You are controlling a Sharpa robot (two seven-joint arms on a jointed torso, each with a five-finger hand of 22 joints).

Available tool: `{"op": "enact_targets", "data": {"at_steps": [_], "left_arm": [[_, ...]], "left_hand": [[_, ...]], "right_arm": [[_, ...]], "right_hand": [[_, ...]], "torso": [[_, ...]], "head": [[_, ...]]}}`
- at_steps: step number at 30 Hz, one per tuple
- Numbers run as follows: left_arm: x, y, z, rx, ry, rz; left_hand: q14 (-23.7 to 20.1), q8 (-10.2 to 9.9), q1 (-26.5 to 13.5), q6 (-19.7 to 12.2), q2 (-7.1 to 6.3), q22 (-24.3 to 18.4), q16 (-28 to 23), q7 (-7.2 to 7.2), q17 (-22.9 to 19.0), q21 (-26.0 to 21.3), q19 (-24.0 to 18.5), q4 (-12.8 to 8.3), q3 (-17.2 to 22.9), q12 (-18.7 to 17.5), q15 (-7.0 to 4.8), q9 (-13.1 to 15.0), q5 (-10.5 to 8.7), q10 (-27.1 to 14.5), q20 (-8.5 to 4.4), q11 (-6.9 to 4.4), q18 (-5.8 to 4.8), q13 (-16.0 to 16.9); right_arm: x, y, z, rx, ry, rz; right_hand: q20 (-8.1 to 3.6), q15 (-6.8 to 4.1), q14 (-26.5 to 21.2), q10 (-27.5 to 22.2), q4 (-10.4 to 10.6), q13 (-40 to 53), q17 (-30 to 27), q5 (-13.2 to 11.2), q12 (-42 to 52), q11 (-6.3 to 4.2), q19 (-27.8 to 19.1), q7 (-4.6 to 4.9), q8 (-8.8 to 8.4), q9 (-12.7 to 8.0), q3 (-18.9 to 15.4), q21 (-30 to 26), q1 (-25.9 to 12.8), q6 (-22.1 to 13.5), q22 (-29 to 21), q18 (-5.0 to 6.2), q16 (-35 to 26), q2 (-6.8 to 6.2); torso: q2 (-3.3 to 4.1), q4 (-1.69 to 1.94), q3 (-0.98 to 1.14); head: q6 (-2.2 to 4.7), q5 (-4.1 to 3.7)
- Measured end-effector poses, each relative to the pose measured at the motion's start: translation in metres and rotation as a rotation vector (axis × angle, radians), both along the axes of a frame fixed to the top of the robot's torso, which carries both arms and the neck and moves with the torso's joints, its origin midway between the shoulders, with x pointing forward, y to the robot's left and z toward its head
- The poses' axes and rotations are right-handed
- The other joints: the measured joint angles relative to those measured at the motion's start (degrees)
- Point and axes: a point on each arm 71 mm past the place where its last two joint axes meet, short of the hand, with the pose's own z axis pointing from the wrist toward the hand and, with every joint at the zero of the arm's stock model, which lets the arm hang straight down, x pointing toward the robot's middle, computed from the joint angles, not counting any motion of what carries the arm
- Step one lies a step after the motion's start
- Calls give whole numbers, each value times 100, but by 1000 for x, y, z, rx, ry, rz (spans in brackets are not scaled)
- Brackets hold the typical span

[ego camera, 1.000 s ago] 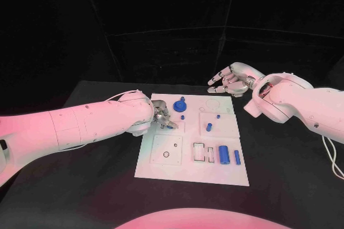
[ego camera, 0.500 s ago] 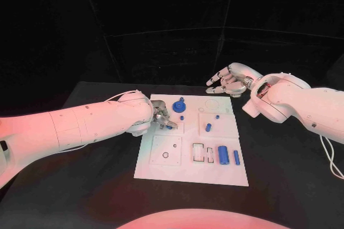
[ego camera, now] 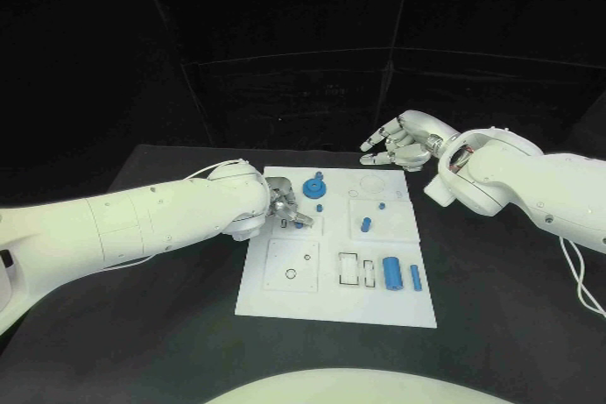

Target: Assemble the parts on the task board

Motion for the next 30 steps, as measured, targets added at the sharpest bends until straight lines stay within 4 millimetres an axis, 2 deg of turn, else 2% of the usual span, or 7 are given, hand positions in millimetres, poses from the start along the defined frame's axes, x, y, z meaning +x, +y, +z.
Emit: {"op": "enact_targets", "data": {"at_steps": [11,16,23,25,29,30], "left_arm": [[0,0,0,-2,3,1],[0,3,3,-13,1,6],[10,3,38,-84,-54,25],[14,6,50,-93,-74,32],[27,16,76,-89,-110,44],[30,18,81,-85,-115,46]], "left_hand": [[-21,1,-49,0,49,0,0,0,0,0,-21,-1,-177,27,-21,6,0,20,-21,-20,0,18],[-21,0,-126,-1,126,0,0,0,0,0,-21,11,-356,27,-20,11,0,20,-20,-20,0,18],[-21,0,-173,-1,173,-1,0,0,0,-43,-21,14,-537,-25,-20,11,1,20,-20,-20,0,-84],[-21,-21,-192,-14,192,0,0,14,0,-100,-21,7,-614,-99,-20,11,1,-40,-20,14,0,-163],[-14,-236,-63,-291,276,-113,0,120,0,-256,-21,-4,-765,-357,-13,-78,1,-314,-20,102,0,-483],[-1,-311,22,-371,289,-156,0,159,0,-298,-7,-24,-788,-448,25,-123,1,-401,-7,137,-1,-596]], "right_arm": [[1,0,0,-1,0,-1],[1,-1,0,-2,0,-3],[3,-4,-1,-5,0,-13],[4,-5,-1,-6,0,-16],[5,-5,-2,-6,0,-19],[5,-5,-2,-6,0,-19]], "right_hand": [[0,0,0,-21,22,-13,-9,0,0,-22,0,-11,22,0,-22,-21,-24,-10,-21,1,0,24],[0,0,0,-21,56,-28,-17,0,-24,-21,0,-18,22,0,-34,-21,-47,-18,-29,0,0,0],[-5,0,0,-42,81,-51,-42,0,-56,0,-36,2,44,0,-46,-53,-46,-39,-70,1,-30,0],[-1,0,0,-46,81,-62,-47,0,-60,-3,-41,2,44,0,-46,-69,-46,-39,-82,1,-43,0],[-1,0,0,-63,96,-73,-52,-33,-60,-20,-41,2,44,0,-61,-69,-46,-39,-90,1,-43,0],[-1,0,0,-63,96,-73,-52,-33,-60,-20,-41,2,44,0,-61,-69,-46,-39,-90,1,-43,0]], "torso": [[1,13,-4],[2,20,-8],[3,32,-8],[5,34,-8],[12,33,-5],[13,33,-3]], "head": [[-1,-24],[11,-44],[23,-74],[26,-75],[36,-73],[37,-71]]}}
